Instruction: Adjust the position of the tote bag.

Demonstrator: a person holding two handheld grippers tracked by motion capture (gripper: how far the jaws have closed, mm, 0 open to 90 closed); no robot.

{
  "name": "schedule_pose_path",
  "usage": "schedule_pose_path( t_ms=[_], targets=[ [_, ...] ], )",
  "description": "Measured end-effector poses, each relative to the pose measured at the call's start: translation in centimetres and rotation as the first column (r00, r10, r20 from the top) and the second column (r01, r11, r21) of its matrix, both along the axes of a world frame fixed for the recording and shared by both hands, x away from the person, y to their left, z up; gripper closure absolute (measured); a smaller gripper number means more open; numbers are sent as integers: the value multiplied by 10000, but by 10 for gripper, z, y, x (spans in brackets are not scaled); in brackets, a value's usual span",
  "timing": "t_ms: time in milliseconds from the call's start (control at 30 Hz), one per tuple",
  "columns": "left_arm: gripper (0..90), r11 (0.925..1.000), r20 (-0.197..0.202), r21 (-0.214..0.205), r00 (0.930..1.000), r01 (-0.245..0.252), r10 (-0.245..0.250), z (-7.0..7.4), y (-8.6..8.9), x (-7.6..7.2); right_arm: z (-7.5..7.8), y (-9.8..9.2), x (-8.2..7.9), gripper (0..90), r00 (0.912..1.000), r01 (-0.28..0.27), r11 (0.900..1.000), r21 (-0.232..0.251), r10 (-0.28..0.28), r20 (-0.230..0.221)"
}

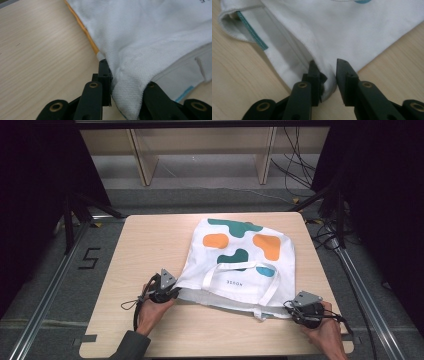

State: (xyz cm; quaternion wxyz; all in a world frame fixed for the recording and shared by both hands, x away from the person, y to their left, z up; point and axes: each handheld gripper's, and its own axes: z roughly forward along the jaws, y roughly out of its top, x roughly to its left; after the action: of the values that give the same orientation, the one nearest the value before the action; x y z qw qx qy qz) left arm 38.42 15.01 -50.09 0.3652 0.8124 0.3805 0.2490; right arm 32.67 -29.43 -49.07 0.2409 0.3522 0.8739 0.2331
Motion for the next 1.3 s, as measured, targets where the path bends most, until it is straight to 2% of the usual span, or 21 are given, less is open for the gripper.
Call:
schedule_pose_path(
  t_ms=[33,167,267,433,500,533,567,600,633,667,700,733,767,833,900,967,1000,1033,1067,1133,1300],
  targets=[
    [786,9996,-125,220,9998,180,-177,2,0,-4,0,0,0,761,10000,0,10000,0,0,0],
    [790,9985,-109,225,9987,504,-502,6,3,-25,6,-6,0,835,10000,-3,9993,386,4,-11],
    [790,9971,-191,318,9975,687,-682,9,9,-47,16,-6,-8,859,9991,-432,9969,655,434,-17],
    [780,9946,-502,438,9945,943,-921,12,15,-78,16,-2,-19,825,9972,-734,9957,556,739,-60],
    [773,9946,-524,470,9946,922,-897,12,14,-80,14,-1,-19,777,9968,-777,9957,510,785,-142],
    [742,9932,-400,729,9953,910,-883,12,10,-81,8,1,-16,692,9974,-695,9964,481,702,-147],
    [696,9955,-319,544,9966,772,-755,11,8,-81,5,3,-15,653,9974,-674,9974,239,680,-231],
    [666,9945,-345,671,9963,806,-784,11,8,-81,3,6,-15,627,9980,-509,9985,192,516,-374],
    [637,9945,-345,671,9963,806,-784,11,8,-81,2,6,-14,602,9982,-535,9983,223,541,-266],
    [599,9896,76,1034,9948,1002,-1015,11,7,-77,1,6,-13,566,9980,-590,9980,205,594,-205],
    [559,9940,-56,862,9977,676,-673,10,5,-79,1,6,-12,534,9985,-539,9985,113,540,-66],
    [548,9894,250,1083,9946,971,-1003,10,5,-75,0,7,-10,491,9988,-469,9989,-7,469,135],
    [532,9927,-27,975,9975,712,-712,9,3,-77,-2,8,-9,475,9984,-446,9988,-202,453,349],
    [497,9933,-18,930,9976,690,-692,8,2,-75,-3,8,-8,476,9978,-533,9982,-291,544,384],
    [489,9878,206,1186,9943,1012,-1043,8,1,-68,-5,12,-6,502,9980,-579,9982,-181,583,249],
    [506,9873,357,1240,9939,993,-1044,9,1,-63,-5,14,-3,677,9978,-657,9978,35,656,81],
    [528,9873,357,1240,9939,993,-1044,9,1,-63,-5,14,-3,677,9978,-657,9978,35,656,81],
    [564,9934,126,871,9970,752,-766,11,-1,-67,0,9,-2,800,9975,-699,9960,559,691,163],
    [598,9918,174,923,9958,880,-900,12,-1,-67,4,6,-2,829,9964,-777,9931,878,744,395],
    [643,9908,179,960,9951,954,-976,13,-2,-67,12,0,-1,861,9952,-776,9866,1433,681,702],
    [714,9909,172,901,9946,1004,-1023,12,-3,-66,20,-1,0,868,9942,-805,9835,1619,675,842]
  ],
)
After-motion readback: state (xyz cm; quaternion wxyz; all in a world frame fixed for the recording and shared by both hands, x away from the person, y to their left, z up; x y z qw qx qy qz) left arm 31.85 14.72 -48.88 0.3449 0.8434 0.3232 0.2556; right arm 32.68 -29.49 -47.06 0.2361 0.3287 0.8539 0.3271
